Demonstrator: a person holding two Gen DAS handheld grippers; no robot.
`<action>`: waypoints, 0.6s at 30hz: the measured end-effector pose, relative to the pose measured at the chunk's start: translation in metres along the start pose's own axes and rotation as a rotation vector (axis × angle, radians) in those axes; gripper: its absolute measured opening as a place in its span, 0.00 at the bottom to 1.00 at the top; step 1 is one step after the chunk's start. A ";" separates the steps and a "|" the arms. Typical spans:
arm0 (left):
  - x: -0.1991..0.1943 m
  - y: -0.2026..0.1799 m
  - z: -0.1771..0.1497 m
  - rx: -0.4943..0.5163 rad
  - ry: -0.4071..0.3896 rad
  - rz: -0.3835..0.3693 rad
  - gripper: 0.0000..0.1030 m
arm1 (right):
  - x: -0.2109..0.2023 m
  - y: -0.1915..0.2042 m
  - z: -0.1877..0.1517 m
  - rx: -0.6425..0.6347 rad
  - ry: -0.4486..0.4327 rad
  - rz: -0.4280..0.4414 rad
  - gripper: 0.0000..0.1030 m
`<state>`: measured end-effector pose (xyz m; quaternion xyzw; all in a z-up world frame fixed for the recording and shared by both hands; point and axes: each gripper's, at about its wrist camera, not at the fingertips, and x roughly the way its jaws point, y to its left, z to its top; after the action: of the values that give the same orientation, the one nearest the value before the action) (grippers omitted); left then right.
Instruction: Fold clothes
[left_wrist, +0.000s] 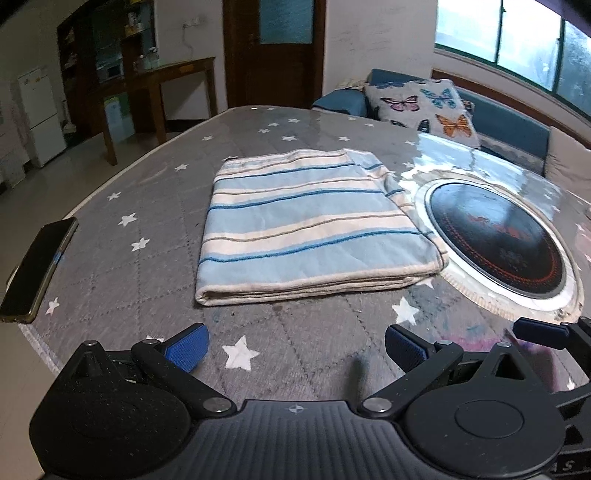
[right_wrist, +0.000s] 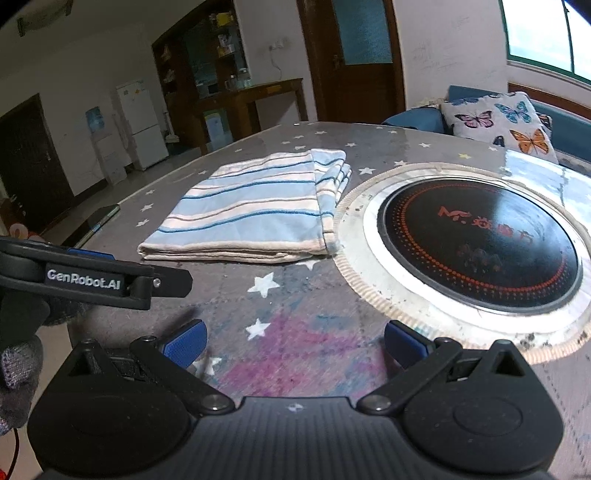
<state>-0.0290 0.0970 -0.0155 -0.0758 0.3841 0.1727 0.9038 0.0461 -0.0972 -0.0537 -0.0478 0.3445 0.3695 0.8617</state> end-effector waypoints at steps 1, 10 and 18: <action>0.001 -0.001 0.000 -0.009 0.007 0.007 1.00 | 0.000 -0.001 0.001 -0.007 0.001 0.006 1.00; -0.004 0.002 -0.004 -0.092 0.016 0.069 1.00 | 0.002 -0.005 0.011 -0.040 0.009 0.065 1.00; -0.007 0.015 -0.008 -0.095 0.019 0.089 1.00 | 0.003 0.007 0.019 -0.063 -0.020 0.083 1.00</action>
<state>-0.0446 0.1073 -0.0159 -0.1029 0.3872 0.2300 0.8869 0.0531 -0.0842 -0.0400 -0.0568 0.3259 0.4161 0.8470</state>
